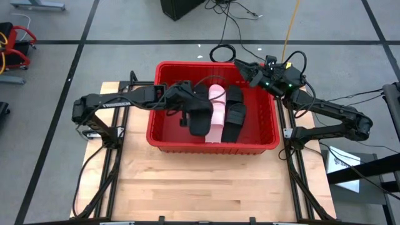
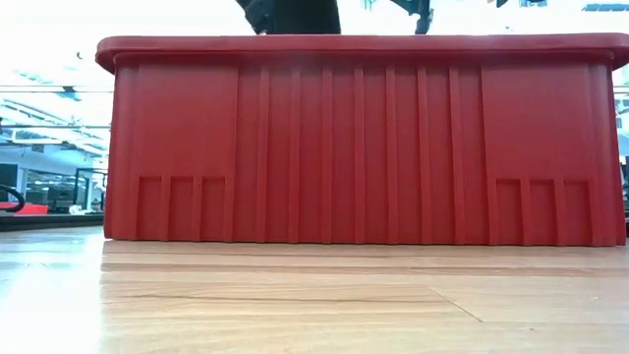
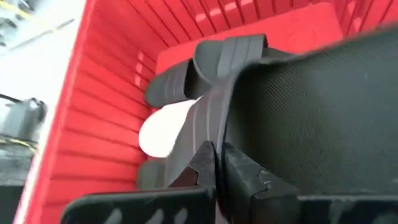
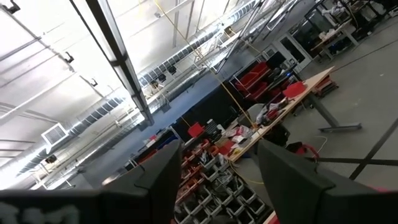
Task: Pick and place slides into bin
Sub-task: Put the black slide into the red bin, then return to Home Position
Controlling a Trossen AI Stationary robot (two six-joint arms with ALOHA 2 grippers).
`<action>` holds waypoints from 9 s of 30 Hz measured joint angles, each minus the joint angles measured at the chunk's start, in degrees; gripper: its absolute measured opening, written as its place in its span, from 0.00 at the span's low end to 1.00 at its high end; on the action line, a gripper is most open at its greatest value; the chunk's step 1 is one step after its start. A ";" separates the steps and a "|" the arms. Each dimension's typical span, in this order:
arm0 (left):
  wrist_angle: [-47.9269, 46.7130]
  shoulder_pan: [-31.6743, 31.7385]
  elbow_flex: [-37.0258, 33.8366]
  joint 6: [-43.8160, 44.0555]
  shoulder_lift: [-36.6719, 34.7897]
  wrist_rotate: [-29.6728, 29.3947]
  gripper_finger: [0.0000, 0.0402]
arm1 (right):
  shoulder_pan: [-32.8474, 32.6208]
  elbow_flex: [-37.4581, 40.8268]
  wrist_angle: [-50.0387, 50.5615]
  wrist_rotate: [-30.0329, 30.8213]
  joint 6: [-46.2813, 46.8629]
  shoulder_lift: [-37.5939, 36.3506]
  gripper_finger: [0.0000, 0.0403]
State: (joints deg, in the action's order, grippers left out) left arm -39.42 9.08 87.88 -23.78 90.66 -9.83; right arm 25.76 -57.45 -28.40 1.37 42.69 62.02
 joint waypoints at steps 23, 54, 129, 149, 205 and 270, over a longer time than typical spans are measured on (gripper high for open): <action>20.22 3.23 -26.54 0.43 -7.48 -1.02 0.06 | -1.12 0.00 1.48 1.79 -0.28 0.04 0.50; 35.97 3.39 -35.37 -1.46 -3.48 1.24 0.06 | -1.13 0.00 3.41 3.41 0.31 0.44 0.50; 32.30 -3.00 -34.74 22.38 -32.05 -3.55 0.51 | -4.63 0.02 -1.73 4.90 -2.95 0.44 0.50; 35.32 -13.07 -34.74 29.48 -43.42 -5.48 0.51 | -10.32 0.04 -0.52 4.61 -8.15 0.51 0.50; 18.72 -16.50 -26.50 33.28 -43.42 -5.59 0.51 | -21.51 0.02 -14.62 4.52 -18.82 -4.26 0.50; 58.81 -13.81 -72.35 27.87 -88.20 -6.70 0.51 | -21.49 54.67 -61.45 8.92 -20.92 -41.37 0.50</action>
State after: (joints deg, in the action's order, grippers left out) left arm 19.39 -4.73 15.53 4.09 2.46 -16.53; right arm 4.27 -2.78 -89.86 10.28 21.77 20.64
